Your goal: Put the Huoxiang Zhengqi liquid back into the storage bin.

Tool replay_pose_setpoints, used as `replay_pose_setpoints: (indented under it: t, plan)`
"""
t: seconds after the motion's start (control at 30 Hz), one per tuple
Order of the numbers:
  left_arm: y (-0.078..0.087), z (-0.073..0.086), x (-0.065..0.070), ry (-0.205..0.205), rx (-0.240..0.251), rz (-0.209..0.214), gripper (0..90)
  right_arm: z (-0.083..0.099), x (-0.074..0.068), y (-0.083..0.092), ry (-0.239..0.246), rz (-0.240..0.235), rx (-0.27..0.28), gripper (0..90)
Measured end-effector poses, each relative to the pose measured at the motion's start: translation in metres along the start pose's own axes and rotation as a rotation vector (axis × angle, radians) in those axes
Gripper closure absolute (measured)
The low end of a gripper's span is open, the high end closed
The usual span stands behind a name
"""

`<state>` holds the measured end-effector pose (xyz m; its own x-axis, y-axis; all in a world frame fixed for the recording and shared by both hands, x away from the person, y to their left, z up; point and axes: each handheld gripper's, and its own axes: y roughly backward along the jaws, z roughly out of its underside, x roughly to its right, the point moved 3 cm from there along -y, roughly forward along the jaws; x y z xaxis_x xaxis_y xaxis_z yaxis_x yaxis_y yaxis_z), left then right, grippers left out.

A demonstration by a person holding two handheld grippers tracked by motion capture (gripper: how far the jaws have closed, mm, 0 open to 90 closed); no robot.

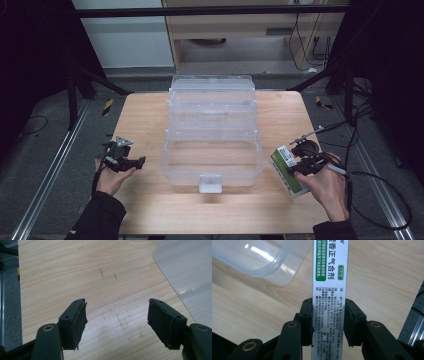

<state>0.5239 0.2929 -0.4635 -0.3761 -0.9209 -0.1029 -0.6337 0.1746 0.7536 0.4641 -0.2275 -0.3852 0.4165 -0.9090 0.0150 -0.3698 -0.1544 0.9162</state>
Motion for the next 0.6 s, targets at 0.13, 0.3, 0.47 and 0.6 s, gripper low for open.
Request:
replay_pose_setpoints:
  t: [0.13,0.3,0.47,0.6]
  plan:
    - [0.0,0.0,0.0,-0.001,-0.001,-0.001,30.5,-0.007,0.004,0.008,0.007,0.008,0.069,63.9]
    - [0.0,0.001,-0.001,0.003,-0.003,-0.003,30.4,-0.016,0.009,0.02,0.007,0.032,0.112,63.9]
    - [0.0,0.001,-0.001,0.002,-0.004,-0.003,30.3,-0.025,0.009,0.031,0.014,0.035,0.159,63.9]
    - [-0.001,0.001,-0.001,0.001,-0.006,-0.003,30.3,-0.032,0.007,0.04,0.044,0.028,0.191,64.0]
